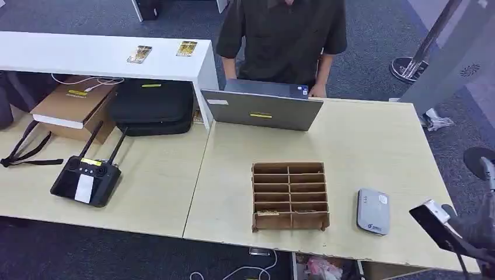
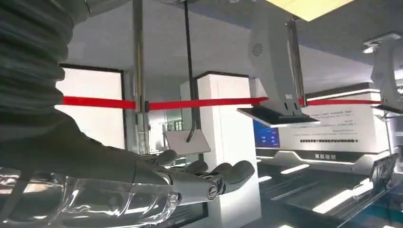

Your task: Pass the card to the sensor for recognition and then transmit it.

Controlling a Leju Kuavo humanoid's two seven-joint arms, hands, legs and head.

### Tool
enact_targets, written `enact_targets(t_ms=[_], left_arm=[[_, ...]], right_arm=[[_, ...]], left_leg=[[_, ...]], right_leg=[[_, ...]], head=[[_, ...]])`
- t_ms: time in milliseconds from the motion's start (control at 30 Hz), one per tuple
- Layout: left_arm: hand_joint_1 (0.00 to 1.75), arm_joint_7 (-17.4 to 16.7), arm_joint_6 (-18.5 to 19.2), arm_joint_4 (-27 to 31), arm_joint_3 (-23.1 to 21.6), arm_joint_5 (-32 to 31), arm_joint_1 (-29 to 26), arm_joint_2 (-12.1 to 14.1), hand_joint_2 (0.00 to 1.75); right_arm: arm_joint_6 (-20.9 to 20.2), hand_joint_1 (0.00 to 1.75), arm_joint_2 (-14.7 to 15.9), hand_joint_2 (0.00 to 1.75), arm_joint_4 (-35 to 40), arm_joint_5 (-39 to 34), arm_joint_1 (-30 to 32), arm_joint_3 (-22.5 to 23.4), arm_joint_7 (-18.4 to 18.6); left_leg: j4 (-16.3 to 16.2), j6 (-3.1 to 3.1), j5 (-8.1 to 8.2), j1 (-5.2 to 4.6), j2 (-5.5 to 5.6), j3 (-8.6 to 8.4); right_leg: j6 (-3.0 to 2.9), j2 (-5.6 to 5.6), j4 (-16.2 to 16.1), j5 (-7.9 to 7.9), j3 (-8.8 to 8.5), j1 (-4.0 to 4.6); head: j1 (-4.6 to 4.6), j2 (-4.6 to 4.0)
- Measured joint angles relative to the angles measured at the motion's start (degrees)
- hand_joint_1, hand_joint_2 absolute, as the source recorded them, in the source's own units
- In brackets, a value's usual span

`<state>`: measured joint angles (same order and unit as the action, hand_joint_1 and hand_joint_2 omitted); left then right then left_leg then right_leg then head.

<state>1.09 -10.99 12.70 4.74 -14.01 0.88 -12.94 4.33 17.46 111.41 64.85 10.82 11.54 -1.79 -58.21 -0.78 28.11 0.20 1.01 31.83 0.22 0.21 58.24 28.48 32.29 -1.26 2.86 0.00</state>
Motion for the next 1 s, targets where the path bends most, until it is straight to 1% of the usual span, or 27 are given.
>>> enact_targets(t_ms=[200,367,567,667,833,1000], left_arm=[[0.00,-0.02,0.20,0.02,0.22,-0.66,0.00,-0.02,0.00],[0.00,-0.13,0.37,0.02,0.46,-1.01,-0.01,-0.11,0.00],[0.00,-0.66,0.70,0.04,0.96,-1.60,-0.04,-0.11,0.00],[0.00,-1.14,0.66,0.07,1.09,-2.08,-0.04,-0.11,0.00],[0.00,-1.83,0.83,0.20,1.40,-2.84,-0.04,-0.09,0.00],[0.00,-2.05,1.53,0.24,1.86,-3.39,-0.03,-0.02,0.00]], right_arm=[[0.33,0.00,-4.79,1.75,3.71,2.51,3.07,-0.18,0.00],[0.57,0.00,-7.93,1.75,5.29,4.74,4.60,-0.92,0.46],[1.71,0.00,-11.47,1.75,6.09,6.53,5.40,-3.52,1.22],[2.82,0.00,-13.62,1.75,6.09,6.07,6.02,-5.77,2.14],[4.90,0.00,-15.51,1.75,6.01,6.14,6.99,-9.09,4.48],[4.59,0.00,-15.89,1.75,5.86,7.73,7.61,-10.90,5.59]], left_leg=[[0.00,0.00,0.00,0.00,-0.03,-0.01],[0.00,0.00,-0.01,0.00,-0.03,-0.01],[0.00,0.00,-0.01,0.00,-0.05,-0.01],[0.00,0.00,0.00,0.01,-0.05,-0.01],[0.01,0.00,-0.01,0.01,-0.05,-0.01],[0.01,0.00,-0.01,0.01,-0.05,0.00]], right_leg=[[0.00,0.01,0.01,0.00,0.00,0.00],[0.00,0.01,0.01,0.00,-0.01,-0.01],[0.00,0.02,0.01,0.00,-0.01,0.00],[0.00,0.02,0.02,0.00,-0.01,0.00],[0.00,0.02,0.02,0.01,-0.01,0.01],[0.00,0.02,0.02,0.00,-0.01,0.00]], head=[[0.00,0.00],[0.00,0.00],[0.00,0.00],[0.00,0.00],[-0.02,0.00],[0.00,0.00]])
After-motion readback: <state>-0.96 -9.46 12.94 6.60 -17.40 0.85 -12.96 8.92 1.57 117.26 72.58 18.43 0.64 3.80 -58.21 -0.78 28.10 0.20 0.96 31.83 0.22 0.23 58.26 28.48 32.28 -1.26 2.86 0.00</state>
